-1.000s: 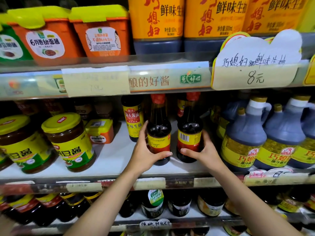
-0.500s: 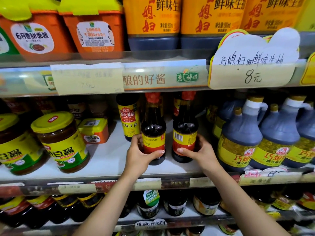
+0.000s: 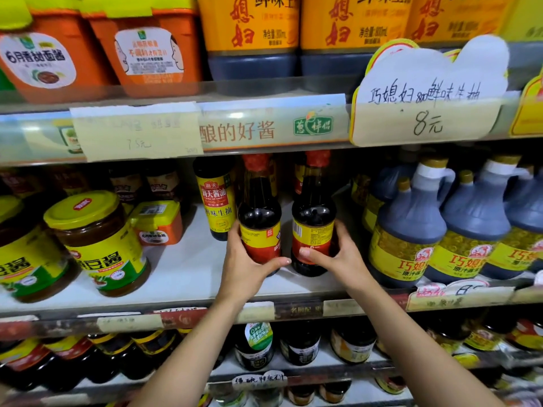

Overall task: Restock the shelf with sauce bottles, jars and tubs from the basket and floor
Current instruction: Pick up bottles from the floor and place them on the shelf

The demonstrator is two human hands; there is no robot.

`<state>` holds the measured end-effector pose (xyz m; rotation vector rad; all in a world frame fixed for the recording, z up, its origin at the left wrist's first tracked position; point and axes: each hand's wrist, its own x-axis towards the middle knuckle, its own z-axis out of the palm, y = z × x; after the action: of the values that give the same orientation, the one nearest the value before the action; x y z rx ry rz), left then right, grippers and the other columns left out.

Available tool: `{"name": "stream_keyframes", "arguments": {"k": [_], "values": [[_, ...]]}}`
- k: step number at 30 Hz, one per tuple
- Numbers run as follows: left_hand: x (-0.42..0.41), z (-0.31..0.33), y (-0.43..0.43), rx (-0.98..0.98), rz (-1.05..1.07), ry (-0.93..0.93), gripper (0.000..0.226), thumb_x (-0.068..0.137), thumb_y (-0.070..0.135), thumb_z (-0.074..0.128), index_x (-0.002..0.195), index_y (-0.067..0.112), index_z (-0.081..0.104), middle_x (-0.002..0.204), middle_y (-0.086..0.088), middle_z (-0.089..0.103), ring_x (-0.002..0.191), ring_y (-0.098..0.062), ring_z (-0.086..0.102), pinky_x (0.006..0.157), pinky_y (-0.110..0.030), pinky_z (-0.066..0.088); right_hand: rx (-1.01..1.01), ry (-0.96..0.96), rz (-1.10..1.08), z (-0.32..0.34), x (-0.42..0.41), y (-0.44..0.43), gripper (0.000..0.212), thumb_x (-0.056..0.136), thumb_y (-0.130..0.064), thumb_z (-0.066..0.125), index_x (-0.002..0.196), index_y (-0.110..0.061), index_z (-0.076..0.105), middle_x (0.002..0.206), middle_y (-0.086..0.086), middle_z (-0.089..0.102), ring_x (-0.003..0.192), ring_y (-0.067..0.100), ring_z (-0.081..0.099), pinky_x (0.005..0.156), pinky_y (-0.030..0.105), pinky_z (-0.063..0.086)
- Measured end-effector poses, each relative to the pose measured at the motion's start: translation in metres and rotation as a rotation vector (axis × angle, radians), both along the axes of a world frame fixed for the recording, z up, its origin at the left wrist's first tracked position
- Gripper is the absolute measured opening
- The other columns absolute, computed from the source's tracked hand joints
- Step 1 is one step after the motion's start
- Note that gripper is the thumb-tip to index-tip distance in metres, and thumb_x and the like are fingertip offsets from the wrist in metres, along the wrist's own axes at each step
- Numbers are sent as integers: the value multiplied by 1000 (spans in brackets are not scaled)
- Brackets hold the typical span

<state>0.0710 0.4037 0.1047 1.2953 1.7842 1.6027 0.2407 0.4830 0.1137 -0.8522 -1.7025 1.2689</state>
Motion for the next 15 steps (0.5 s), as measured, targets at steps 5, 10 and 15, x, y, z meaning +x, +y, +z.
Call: {"name": "stream_keyframes", "arguments": {"k": [5,10,15], "values": [[-3,0,0,-6,66,39,104,53,25,88,135,27,25,126,5,50,114,-11,50,93,-25,42,-56,48,29,-4,2,4,72,63,-15,83,125,-21,46,110,-9,63,98,-2,62,79,14,49],[-7,0,-3,-13,32,-32,81,58,18,86,115,33,30,104,16,54,97,-4,54,78,-14,44,-36,40,-13,-6,1,4,78,55,-27,81,124,-15,47,109,-4,64,102,8,62,85,23,49],[-14,-5,-1,-17,-75,-136,72,66,7,79,120,27,35,110,13,56,108,-13,56,90,-29,48,18,-29,-121,-9,-1,3,91,48,-36,87,125,-19,41,116,0,61,109,16,59,94,37,49]]}}
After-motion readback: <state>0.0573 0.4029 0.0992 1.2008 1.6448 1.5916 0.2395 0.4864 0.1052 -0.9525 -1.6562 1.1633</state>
